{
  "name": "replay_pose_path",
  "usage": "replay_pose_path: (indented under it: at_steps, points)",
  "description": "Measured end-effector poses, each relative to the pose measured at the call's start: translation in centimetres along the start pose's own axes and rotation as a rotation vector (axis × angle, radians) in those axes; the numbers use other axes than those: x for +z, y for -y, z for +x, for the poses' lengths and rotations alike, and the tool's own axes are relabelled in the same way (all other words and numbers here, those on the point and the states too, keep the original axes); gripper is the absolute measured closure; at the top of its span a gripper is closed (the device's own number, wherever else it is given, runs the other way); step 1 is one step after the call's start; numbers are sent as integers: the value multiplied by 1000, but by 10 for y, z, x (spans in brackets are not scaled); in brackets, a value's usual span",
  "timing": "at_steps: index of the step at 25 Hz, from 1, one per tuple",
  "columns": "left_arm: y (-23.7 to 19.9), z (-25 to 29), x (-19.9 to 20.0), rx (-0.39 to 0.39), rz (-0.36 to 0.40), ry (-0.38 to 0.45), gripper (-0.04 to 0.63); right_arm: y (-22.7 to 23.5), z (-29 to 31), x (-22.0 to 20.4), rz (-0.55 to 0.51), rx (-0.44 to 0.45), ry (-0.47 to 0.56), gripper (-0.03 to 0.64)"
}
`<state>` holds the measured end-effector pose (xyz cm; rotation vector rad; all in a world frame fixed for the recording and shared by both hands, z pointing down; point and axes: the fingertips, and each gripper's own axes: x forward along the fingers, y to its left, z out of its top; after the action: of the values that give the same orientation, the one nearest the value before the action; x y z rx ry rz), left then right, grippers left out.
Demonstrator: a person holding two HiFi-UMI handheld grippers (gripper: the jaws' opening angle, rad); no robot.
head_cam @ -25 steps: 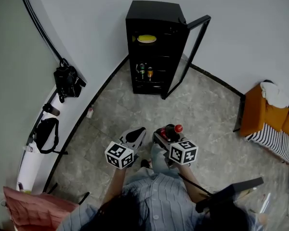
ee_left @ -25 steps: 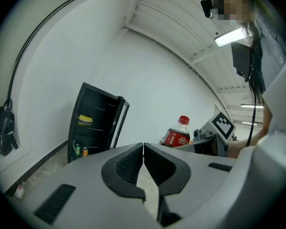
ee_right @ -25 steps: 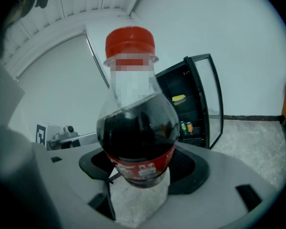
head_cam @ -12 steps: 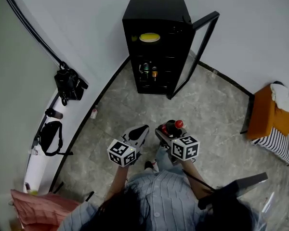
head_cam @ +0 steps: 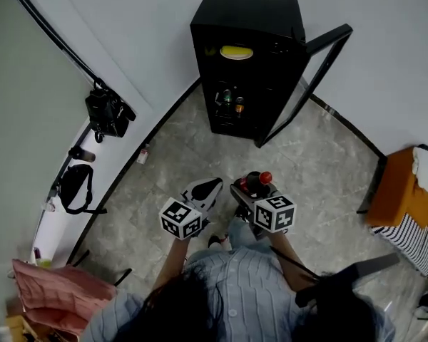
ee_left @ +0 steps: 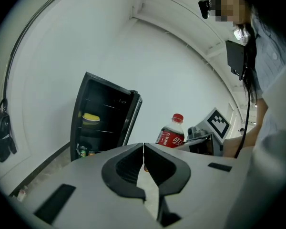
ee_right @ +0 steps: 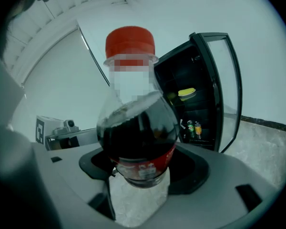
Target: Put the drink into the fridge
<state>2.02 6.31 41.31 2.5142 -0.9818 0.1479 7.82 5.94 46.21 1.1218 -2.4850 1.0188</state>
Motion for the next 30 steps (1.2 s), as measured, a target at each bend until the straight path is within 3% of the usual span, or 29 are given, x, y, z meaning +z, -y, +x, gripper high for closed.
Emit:
replay_pose_path:
  at_steps: [13,23,30]
  points:
    - [-12,23,13,73,-25,38,588,31,8,21,-15,43,-16,319]
    - [-16,29,18,68,-24,38,588,42,7,27,8,28,-4,319]
    - [-39,49,8,46,-37,-15,588,62,12,25,41,-23,-12,318]
